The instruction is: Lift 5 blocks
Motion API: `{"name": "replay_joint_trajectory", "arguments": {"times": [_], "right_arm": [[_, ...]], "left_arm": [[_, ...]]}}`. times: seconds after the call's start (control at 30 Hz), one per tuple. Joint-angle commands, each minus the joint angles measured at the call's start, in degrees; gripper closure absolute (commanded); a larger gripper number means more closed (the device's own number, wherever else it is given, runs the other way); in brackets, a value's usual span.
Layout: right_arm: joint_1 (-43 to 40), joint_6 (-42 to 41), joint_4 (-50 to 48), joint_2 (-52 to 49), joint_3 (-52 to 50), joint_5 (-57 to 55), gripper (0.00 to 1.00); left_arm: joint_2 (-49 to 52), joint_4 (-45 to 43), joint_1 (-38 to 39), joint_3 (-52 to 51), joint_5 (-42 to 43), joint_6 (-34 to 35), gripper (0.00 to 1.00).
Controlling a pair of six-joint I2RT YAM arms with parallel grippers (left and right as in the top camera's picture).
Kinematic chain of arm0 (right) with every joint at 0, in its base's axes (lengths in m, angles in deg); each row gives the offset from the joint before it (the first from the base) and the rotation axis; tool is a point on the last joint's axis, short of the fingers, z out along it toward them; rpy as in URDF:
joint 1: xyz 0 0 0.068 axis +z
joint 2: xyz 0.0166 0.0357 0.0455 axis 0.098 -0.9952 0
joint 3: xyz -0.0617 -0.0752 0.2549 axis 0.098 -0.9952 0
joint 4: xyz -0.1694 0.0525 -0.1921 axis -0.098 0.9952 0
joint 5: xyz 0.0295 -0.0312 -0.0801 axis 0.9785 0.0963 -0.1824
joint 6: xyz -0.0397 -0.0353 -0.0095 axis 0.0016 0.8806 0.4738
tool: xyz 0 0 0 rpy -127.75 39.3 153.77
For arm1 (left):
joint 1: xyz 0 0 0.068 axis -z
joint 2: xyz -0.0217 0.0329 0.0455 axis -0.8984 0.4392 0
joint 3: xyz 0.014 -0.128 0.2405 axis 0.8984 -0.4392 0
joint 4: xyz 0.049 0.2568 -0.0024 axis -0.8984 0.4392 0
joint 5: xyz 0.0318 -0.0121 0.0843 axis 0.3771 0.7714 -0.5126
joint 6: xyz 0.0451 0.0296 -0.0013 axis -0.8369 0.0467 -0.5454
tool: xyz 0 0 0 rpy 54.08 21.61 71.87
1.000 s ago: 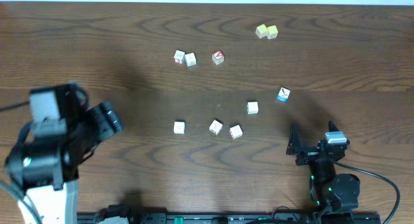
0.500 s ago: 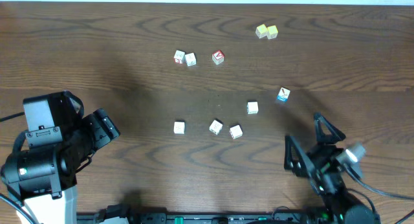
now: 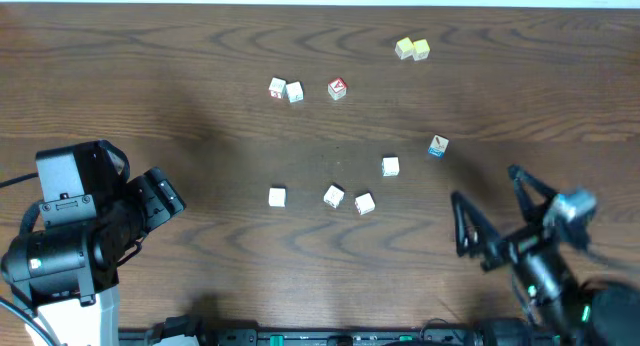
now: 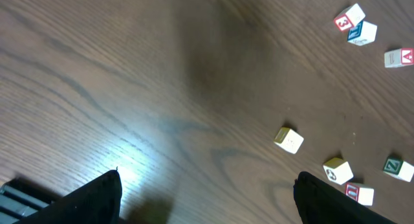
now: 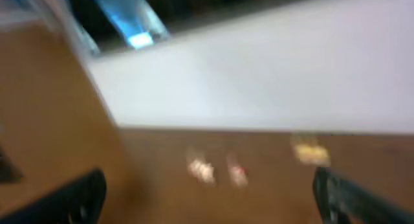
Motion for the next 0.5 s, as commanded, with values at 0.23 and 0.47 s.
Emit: {"name": "replay_joint_trajectory", "arguments": {"times": [0.23,0.47], "right_arm": [[-0.3,10.8,29.5,-44.3,30.0,0.6,0.01],[-0.3,10.8,25.1,-56.9,30.5,14.7,0.01]], "left_arm": [[0.0,0.2,-0.2,0.5,-0.9,0.5,0.15],[0.0,0.2,0.6,0.5,-0.9,0.5,0.15]]}}
